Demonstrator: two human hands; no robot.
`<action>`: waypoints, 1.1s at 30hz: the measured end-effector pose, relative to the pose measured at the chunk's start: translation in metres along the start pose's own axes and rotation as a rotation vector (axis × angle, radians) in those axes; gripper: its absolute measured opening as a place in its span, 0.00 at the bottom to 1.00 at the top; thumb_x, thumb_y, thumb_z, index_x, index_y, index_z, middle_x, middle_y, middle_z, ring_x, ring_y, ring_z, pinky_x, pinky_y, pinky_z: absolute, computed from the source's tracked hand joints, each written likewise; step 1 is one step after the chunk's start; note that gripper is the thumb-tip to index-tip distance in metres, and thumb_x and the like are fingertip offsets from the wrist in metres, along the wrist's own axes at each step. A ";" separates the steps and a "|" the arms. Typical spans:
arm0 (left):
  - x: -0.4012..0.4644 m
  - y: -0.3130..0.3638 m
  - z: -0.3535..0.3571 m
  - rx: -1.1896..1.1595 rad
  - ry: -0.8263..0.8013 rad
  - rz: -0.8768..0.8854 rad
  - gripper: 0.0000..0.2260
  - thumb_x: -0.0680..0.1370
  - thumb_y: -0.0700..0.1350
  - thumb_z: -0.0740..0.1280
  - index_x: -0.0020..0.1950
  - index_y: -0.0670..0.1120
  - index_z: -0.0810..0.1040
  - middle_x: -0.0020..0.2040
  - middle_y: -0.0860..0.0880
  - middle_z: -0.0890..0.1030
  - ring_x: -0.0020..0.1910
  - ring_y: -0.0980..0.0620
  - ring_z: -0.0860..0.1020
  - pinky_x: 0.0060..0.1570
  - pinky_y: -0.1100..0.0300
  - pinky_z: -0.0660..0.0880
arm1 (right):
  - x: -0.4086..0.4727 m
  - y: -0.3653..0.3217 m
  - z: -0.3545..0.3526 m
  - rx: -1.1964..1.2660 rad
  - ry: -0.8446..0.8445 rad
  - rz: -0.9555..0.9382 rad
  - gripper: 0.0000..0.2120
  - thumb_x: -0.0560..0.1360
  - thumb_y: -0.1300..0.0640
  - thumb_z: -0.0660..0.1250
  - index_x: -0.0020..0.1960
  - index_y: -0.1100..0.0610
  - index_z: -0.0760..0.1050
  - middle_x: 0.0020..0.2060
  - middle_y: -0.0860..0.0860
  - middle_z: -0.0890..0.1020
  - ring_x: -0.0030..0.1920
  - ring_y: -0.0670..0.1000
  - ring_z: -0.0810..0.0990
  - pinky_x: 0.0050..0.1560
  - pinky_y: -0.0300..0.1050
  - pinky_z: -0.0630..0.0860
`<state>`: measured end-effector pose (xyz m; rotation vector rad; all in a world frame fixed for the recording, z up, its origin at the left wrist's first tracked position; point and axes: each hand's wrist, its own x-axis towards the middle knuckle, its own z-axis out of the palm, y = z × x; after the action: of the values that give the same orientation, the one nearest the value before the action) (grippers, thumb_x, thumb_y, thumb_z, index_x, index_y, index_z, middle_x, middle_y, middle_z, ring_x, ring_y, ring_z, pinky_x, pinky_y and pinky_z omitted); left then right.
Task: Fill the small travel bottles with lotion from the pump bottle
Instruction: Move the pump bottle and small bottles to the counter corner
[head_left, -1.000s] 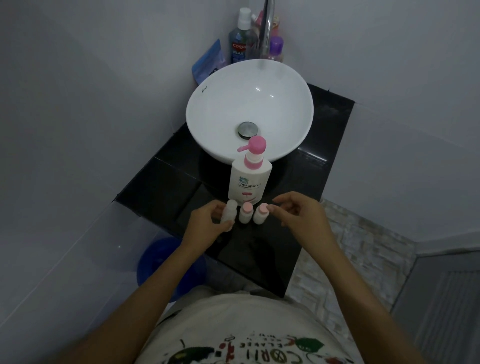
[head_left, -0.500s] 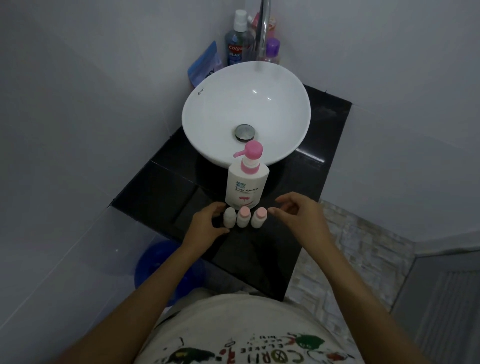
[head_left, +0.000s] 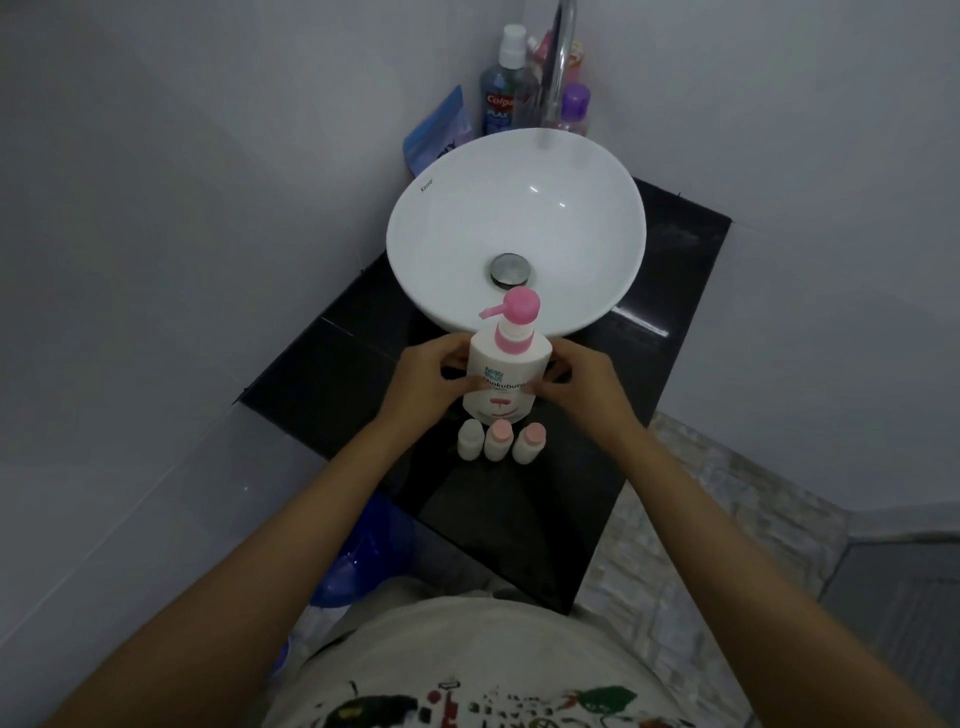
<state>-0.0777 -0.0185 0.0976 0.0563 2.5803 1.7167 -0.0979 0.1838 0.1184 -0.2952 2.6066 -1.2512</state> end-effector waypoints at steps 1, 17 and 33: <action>0.000 -0.001 0.001 0.000 0.024 0.004 0.22 0.68 0.39 0.76 0.61 0.47 0.78 0.51 0.53 0.83 0.50 0.62 0.80 0.50 0.68 0.76 | 0.001 -0.001 0.001 0.001 -0.002 -0.013 0.22 0.69 0.60 0.72 0.62 0.52 0.74 0.51 0.49 0.82 0.49 0.49 0.80 0.52 0.53 0.79; -0.040 -0.011 -0.108 0.118 0.658 -0.110 0.17 0.67 0.43 0.77 0.54 0.47 0.81 0.46 0.54 0.83 0.41 0.61 0.80 0.45 0.66 0.79 | 0.115 -0.120 0.067 -0.023 -0.404 -0.333 0.15 0.66 0.62 0.75 0.52 0.53 0.80 0.36 0.41 0.79 0.34 0.35 0.76 0.39 0.30 0.70; -0.033 -0.070 -0.145 0.203 0.885 -0.307 0.15 0.69 0.43 0.75 0.54 0.43 0.81 0.49 0.46 0.85 0.46 0.51 0.82 0.48 0.52 0.80 | 0.178 -0.148 0.164 0.147 -0.660 -0.260 0.21 0.68 0.69 0.70 0.61 0.62 0.75 0.51 0.53 0.80 0.53 0.51 0.77 0.54 0.44 0.73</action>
<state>-0.0535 -0.1802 0.0897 -1.2886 3.0442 1.5692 -0.2072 -0.0782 0.1136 -0.8728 1.9468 -1.1556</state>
